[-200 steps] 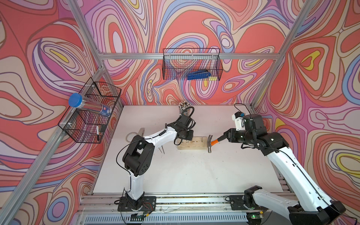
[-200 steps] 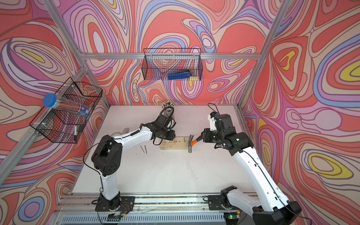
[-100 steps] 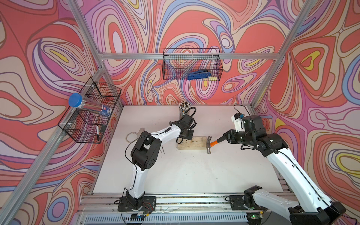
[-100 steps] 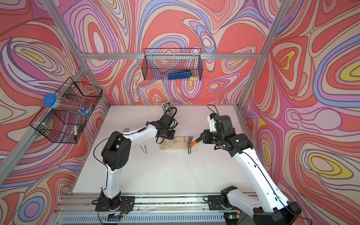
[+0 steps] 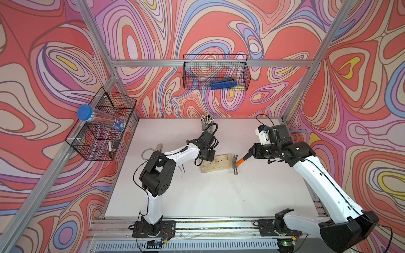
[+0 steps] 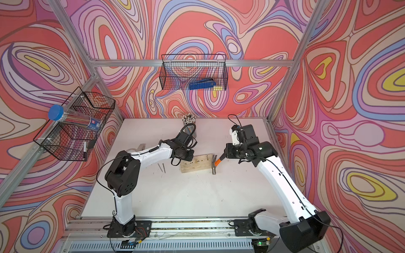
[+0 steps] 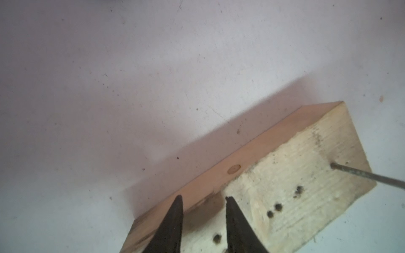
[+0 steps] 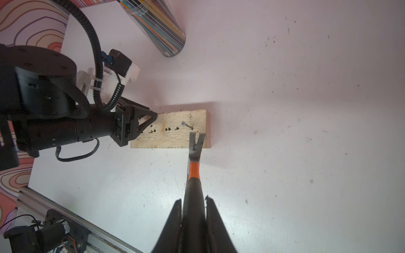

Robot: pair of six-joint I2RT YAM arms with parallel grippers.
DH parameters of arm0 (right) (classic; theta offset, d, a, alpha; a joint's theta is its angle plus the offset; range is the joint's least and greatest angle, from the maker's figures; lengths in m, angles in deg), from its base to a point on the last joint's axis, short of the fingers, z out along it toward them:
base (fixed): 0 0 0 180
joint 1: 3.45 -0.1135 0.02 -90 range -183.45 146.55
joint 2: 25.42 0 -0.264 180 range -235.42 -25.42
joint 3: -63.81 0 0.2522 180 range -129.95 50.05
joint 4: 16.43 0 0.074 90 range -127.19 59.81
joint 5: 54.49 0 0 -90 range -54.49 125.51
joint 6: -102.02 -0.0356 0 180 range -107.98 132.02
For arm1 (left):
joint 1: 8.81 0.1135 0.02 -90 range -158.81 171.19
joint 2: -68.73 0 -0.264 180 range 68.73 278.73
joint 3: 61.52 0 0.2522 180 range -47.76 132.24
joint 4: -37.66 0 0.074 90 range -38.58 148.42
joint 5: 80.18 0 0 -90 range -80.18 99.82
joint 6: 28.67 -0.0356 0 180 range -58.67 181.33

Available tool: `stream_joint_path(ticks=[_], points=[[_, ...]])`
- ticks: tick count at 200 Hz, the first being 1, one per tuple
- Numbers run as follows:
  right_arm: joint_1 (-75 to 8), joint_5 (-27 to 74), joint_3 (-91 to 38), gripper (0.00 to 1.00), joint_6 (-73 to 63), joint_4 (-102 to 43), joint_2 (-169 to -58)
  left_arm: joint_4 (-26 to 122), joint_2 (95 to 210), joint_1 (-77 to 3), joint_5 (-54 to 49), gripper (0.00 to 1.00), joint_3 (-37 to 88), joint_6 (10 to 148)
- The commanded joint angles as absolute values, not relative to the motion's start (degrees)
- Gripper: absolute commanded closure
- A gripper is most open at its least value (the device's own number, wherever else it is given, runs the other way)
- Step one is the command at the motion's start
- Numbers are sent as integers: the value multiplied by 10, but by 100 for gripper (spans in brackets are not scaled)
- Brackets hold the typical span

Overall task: Use a claw hammer to pull out a nail
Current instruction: Adjust the mounting plate at the center of the board, then remove the nail from the mounting plate.

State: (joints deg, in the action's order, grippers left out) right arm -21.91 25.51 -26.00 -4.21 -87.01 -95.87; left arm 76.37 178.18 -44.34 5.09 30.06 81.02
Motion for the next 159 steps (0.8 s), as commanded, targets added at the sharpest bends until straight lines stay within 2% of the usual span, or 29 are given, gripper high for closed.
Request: stream_joint_path(ticks=[1,58,159], points=[[-225,250,-305,100,-24,-875,-970,760,1731,-444,26,58,283,798],[-242,282,-361,100,1,-926,-1028,735,1710,-470,-22,54,260,779],[-275,278,-445,100,9,-976,-1128,752,1769,-498,49,54,263,747]])
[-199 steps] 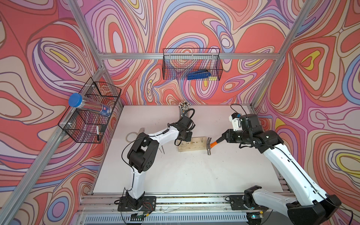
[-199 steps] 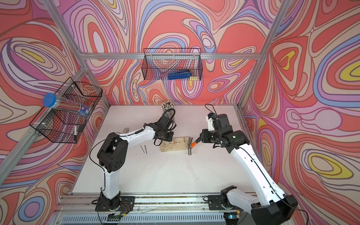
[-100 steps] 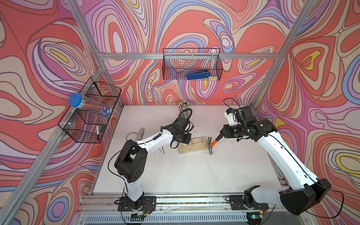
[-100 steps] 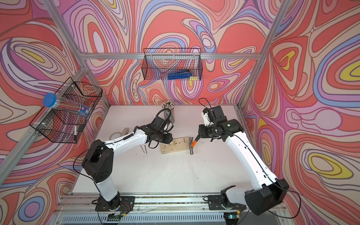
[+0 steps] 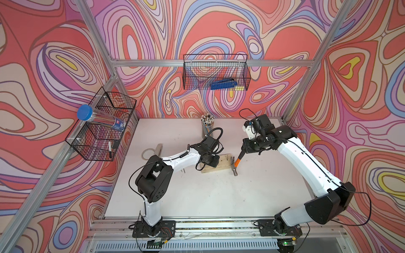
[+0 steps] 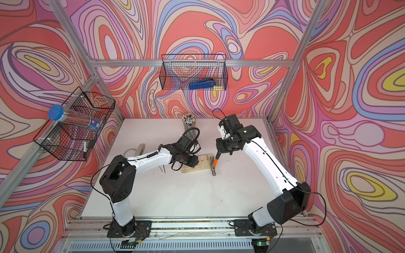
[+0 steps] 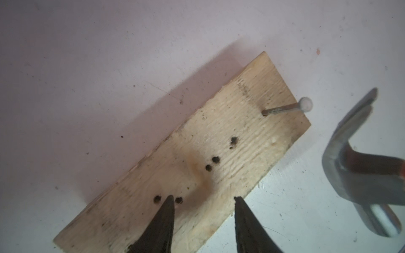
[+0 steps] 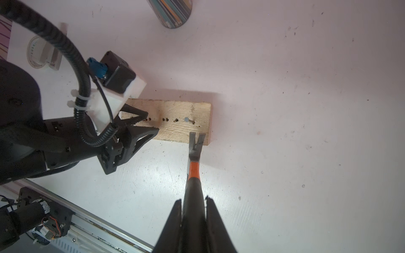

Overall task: Use a claw hammer to pull out a nail
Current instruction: Remove the nail from the mounting plate.

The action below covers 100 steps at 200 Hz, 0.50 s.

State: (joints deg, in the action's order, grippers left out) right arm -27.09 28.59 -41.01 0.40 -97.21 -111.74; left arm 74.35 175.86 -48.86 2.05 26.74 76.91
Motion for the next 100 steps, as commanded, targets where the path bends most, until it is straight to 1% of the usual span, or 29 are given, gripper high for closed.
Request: stream_joint_path(ticks=[1,46,100], points=[[-275,278,-446,100,9,-977,-1130,752,1770,-499,49,54,263,747],[-286,271,-481,100,14,-1000,-1168,757,1775,-513,72,54,244,736],[-293,274,-516,100,18,-1011,-1204,739,1771,-514,60,56,214,741]])
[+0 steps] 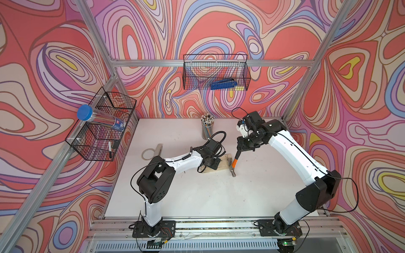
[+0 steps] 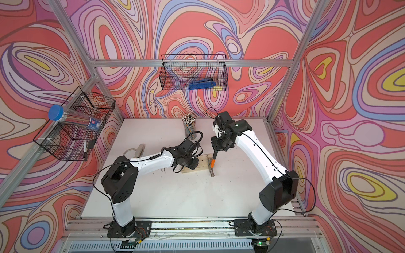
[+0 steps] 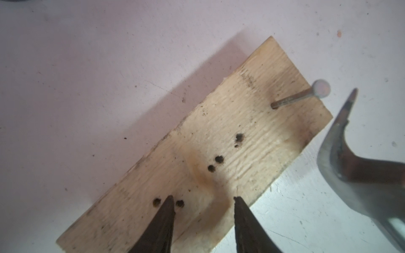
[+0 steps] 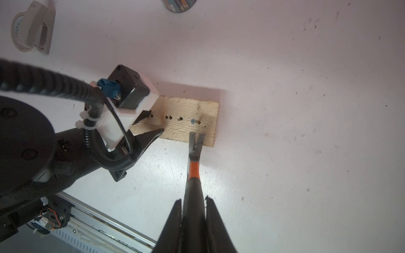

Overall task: Use a claw hammer to pull out a nail
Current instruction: Remove the nail from the mounting plate.

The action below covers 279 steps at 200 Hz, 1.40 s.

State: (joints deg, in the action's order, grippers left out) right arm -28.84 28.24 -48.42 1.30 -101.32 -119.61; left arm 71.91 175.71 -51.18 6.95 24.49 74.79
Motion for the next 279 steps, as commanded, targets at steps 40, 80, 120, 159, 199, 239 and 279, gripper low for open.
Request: stream_joint_path(ticks=[40,80,120,159,199,239,279], points=[[-295,286,-539,100,18,-1009,-1223,733,1771,-515,53,56,210,743],[-295,295,-559,100,18,-1005,-1240,729,1773,-515,46,57,207,746],[-295,292,-572,100,32,-1004,-1252,727,1770,-516,45,57,204,747],[-296,289,-565,100,44,-983,-1245,726,1771,-516,44,57,202,748],[-296,306,-558,100,47,-956,-1246,726,1772,-516,43,57,204,748],[-303,310,-474,100,59,-867,-1206,722,1772,-515,47,57,201,750],[-311,315,-351,100,73,-762,-1143,723,1777,-516,58,56,208,750]])
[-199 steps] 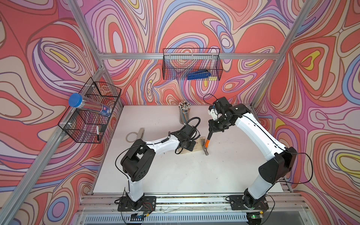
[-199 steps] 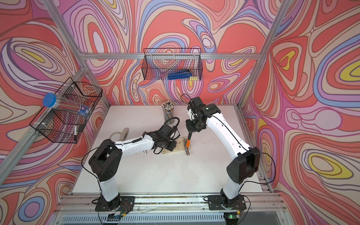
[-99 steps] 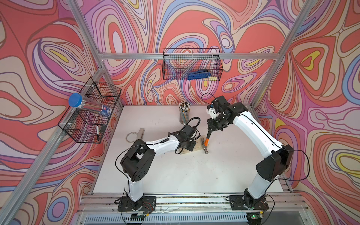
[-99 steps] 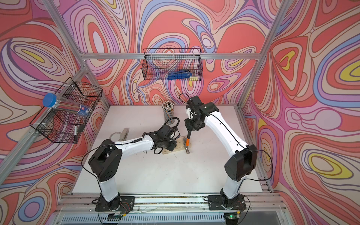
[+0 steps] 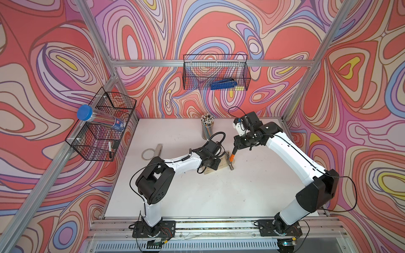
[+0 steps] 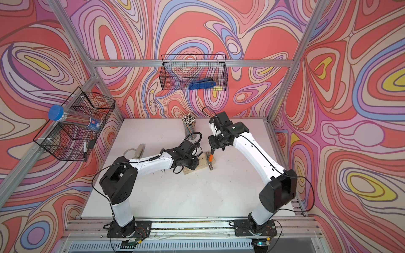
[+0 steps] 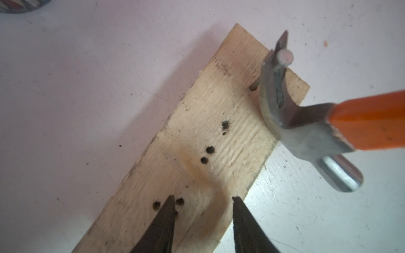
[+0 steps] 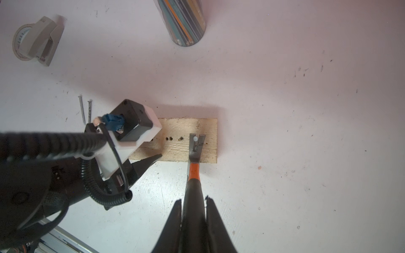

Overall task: Use a claw hammer to pull out a nail
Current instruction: Remove the nail from the mounting plate.

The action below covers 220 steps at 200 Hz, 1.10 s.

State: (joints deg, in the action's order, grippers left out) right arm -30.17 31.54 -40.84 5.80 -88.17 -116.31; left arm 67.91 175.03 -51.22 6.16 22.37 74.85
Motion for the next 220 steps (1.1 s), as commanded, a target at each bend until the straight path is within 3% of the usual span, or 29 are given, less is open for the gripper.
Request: stream_joint_path(ticks=[1,85,220], points=[[-311,315,-348,100,73,-759,-1141,722,1777,-516,58,56,209,750],[-320,299,-246,100,59,-697,-1091,733,1832,-512,70,57,265,758],[-324,274,-189,100,52,-642,-1080,752,1861,-499,82,63,211,787]])
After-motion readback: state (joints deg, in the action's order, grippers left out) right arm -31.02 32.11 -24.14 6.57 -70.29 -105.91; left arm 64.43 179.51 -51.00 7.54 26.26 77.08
